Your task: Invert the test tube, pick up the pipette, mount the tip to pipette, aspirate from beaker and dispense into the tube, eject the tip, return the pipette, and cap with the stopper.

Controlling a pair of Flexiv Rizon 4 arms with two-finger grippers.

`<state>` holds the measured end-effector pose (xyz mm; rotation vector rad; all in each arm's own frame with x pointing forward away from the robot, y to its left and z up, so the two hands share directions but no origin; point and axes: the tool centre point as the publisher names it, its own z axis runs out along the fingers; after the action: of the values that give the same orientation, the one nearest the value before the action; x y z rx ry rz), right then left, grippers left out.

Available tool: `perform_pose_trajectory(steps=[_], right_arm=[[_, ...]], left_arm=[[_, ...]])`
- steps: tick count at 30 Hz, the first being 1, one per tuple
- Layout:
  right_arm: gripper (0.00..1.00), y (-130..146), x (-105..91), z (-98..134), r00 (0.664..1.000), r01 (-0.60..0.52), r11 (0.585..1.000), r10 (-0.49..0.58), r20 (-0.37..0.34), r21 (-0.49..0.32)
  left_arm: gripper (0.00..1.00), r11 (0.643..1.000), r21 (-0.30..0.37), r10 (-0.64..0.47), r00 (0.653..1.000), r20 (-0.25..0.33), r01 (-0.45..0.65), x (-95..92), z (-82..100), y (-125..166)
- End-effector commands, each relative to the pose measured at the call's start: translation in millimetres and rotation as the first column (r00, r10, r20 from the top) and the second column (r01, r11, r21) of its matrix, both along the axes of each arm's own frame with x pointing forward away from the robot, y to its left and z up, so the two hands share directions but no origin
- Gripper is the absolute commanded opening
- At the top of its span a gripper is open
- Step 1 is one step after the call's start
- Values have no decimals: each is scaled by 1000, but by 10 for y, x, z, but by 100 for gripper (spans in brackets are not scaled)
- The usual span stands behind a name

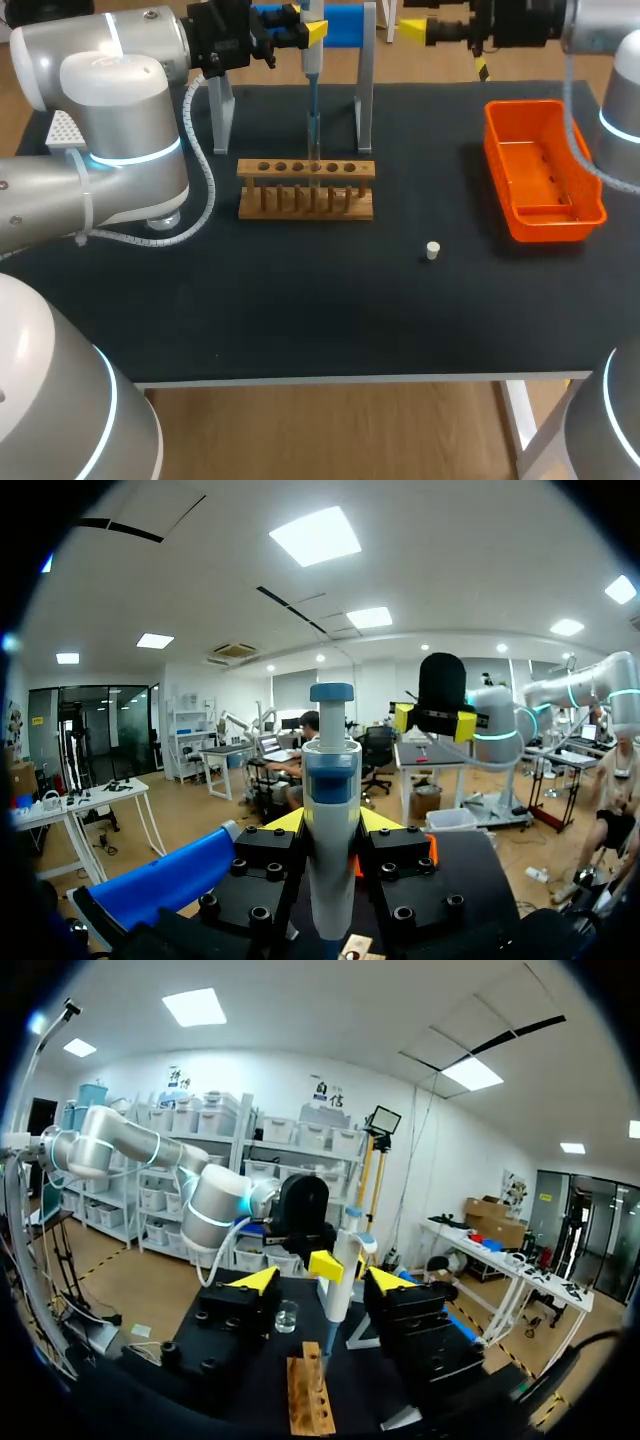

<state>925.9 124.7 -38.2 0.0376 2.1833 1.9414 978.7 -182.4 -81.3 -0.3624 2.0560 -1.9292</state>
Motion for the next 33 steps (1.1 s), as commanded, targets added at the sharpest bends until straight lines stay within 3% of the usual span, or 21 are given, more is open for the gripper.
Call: perform_pose_trajectory(steps=[1,6,8,21,33], right_arm=[[19,93,86,113,1000,-21,1000,21,-5,6],[13,175,84,213,999,-46,999,46,-15,26],[0,216,92,255,998,-54,998,55,-23,32],[0,465,153,448,988,-120,990,126,-92,74],[0,709,442,540,969,-206,975,216,-123,85]], left_arm=[[0,1000,-4,4,1000,4,-4,3,-10,-15],[0,1000,-4,4,1000,4,-4,3,-10,-15],[0,1000,-4,4,1000,4,-4,3,-10,-15],[0,1000,-4,4,1000,4,-4,3,-10,-15],[0,1000,-4,4,1000,4,-4,3,-10,-15]])
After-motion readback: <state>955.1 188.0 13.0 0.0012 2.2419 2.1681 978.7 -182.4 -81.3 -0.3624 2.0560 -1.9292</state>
